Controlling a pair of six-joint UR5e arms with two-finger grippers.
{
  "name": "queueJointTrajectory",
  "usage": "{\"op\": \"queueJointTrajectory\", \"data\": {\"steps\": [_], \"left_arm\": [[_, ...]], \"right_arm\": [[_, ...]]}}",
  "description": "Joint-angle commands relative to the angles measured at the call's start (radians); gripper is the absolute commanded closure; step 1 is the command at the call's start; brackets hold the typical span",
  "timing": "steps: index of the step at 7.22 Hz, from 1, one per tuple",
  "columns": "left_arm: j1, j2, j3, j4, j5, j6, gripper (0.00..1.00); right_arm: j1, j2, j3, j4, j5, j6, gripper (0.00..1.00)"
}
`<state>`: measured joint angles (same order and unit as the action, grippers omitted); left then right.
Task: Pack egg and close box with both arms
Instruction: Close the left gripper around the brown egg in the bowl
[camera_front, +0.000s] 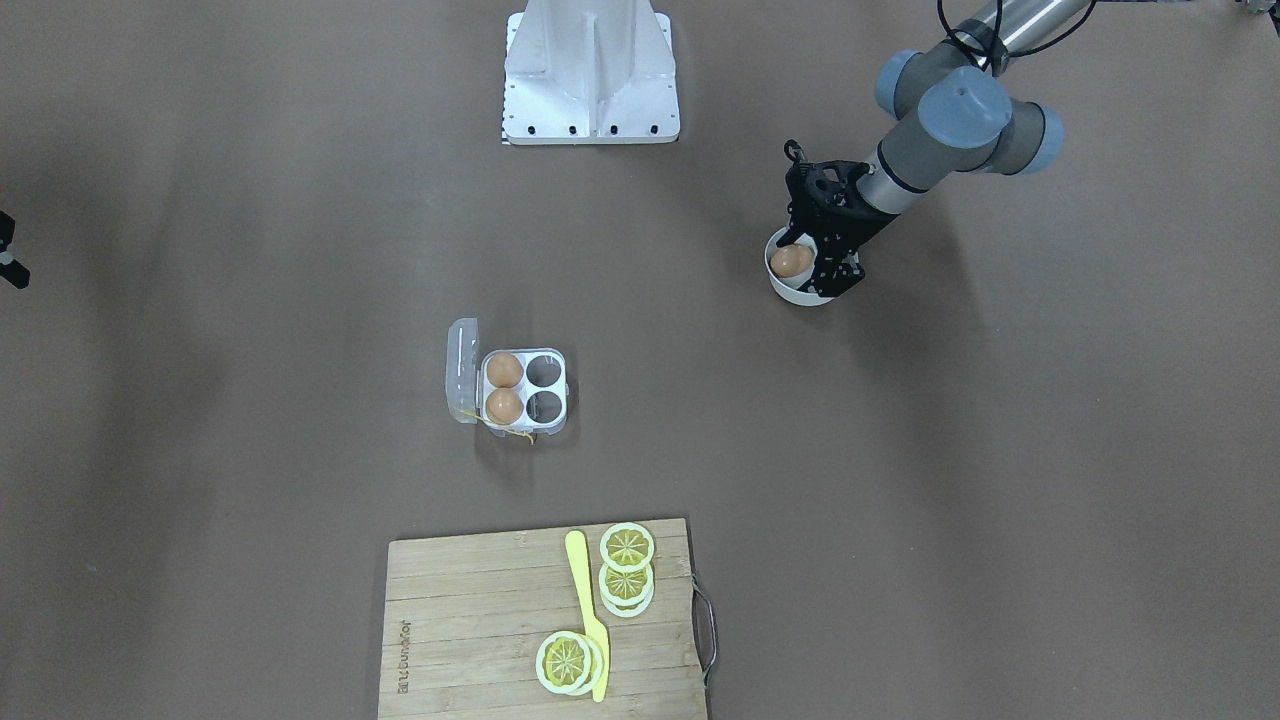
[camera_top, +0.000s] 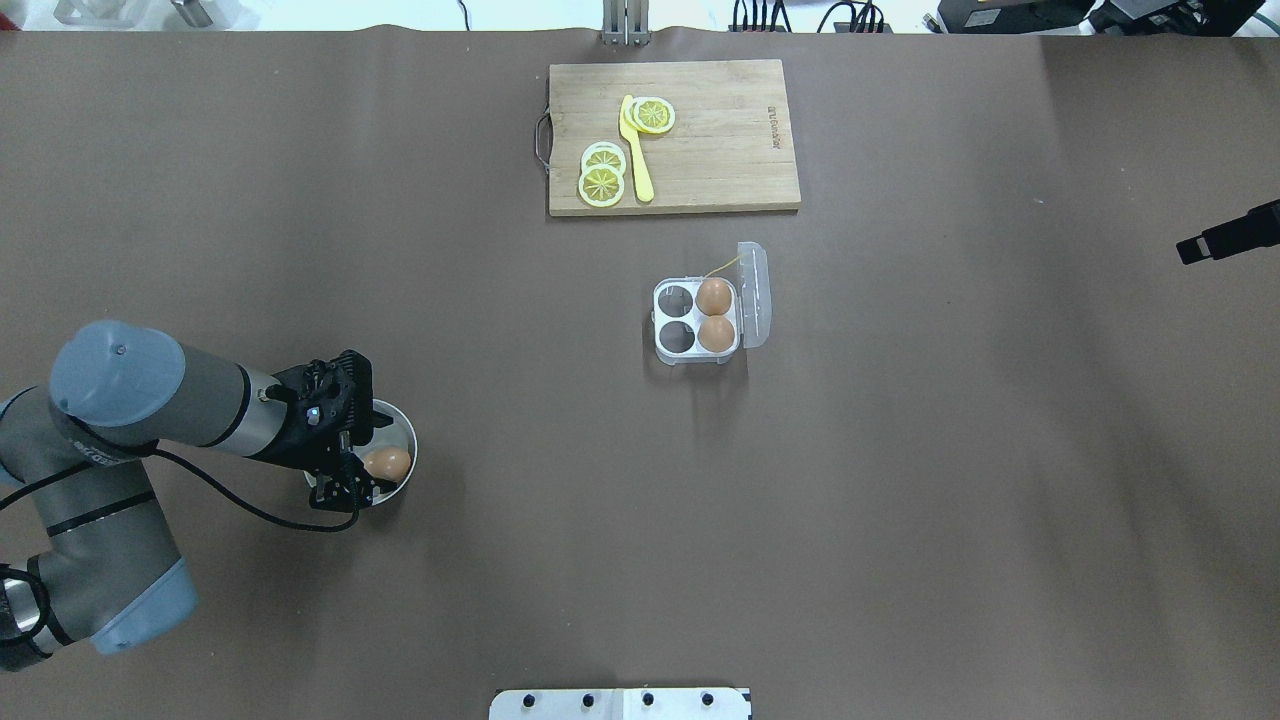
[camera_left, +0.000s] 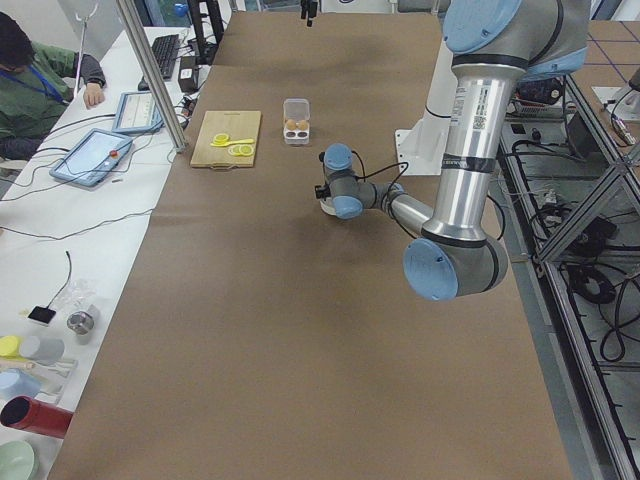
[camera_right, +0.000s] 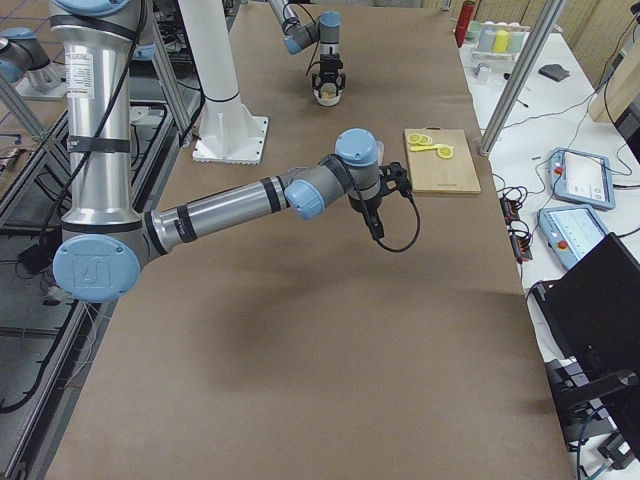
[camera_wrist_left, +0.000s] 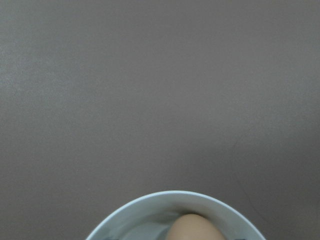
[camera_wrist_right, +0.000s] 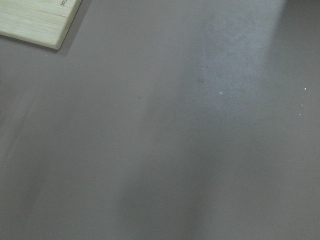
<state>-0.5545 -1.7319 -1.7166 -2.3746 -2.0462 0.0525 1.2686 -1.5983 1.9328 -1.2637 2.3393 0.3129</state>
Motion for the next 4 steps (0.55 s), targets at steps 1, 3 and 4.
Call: {"op": "queueJointTrajectory", "data": {"steps": [1, 3, 4], "left_arm": [[-0.001, 0.012, 0.002, -0.021, 0.000, 0.000, 0.23], [-0.002, 0.012, 0.002, -0.022, 0.000, 0.000, 0.50], [-0.002, 0.012, -0.001, -0.022, -0.002, -0.002, 0.61]], "right_arm": [[0.000, 0.000, 0.000, 0.000, 0.000, 0.000, 0.00], [0.000, 0.001, 0.000, 0.001, 0.000, 0.000, 0.00], [0.000, 0.003, -0.001, 0.000, 0.000, 0.000, 0.00]]}}
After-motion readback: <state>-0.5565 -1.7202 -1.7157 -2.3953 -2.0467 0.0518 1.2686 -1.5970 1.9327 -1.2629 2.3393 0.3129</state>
